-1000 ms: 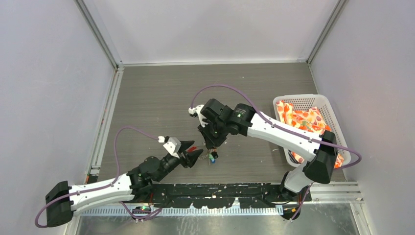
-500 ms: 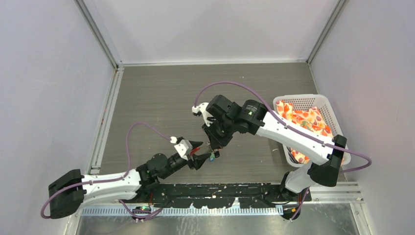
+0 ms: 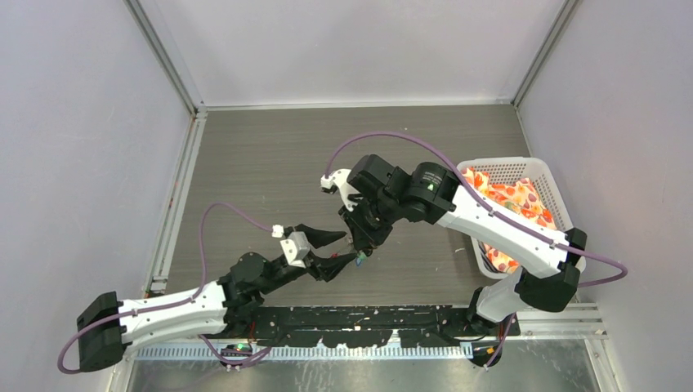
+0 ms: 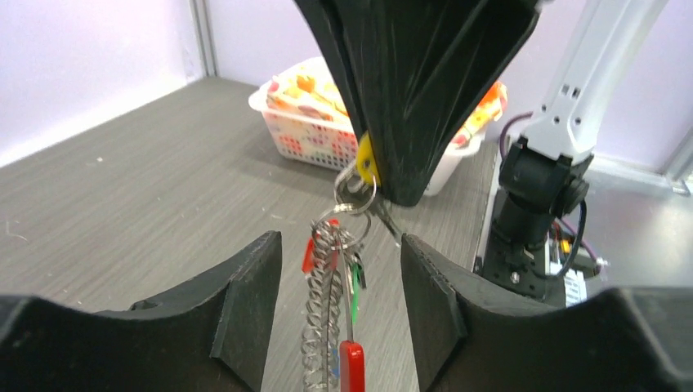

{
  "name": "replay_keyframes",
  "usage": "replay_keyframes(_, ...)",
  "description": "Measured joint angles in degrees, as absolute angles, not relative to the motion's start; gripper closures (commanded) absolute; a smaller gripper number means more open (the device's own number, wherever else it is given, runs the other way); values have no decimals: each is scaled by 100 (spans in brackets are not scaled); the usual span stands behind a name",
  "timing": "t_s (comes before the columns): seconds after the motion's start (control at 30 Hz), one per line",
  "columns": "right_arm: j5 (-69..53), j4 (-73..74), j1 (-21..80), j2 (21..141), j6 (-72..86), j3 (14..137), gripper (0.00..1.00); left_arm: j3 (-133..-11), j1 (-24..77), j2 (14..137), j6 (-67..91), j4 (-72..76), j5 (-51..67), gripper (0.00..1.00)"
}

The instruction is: Remove the keys from the keyring

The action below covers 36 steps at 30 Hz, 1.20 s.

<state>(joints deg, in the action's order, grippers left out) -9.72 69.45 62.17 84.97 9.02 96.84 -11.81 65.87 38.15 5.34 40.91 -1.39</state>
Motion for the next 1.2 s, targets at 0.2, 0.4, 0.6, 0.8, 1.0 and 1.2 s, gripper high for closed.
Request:
replay_keyframes(0.2,-897,7094,6331,8497,921,9924,99,-1181,6587,4108,552,4112,73,47)
replay_keyframes(0.4,-808,7216,6445,8499,963,10018,99,-1181,6587,4027,548,4134,45,52)
replay_keyframes(0.6,-729,7255,6517,8501,1033,10119,99,-1184,6595,3999,497,4136,-137,57)
replay_keyframes(0.8,-687,7269,6547,8503,1074,10221,99,-1188,6657,4014,390,4139,-255,59)
replay_keyframes(1.0,-670,7306,6558,8549,1092,10261,99,-1188,6713,4014,375,4250,-303,60)
replay_keyframes(1.2,-670,7319,6578,8611,1098,10276,99,-1188,6746,4036,353,4390,-303,62)
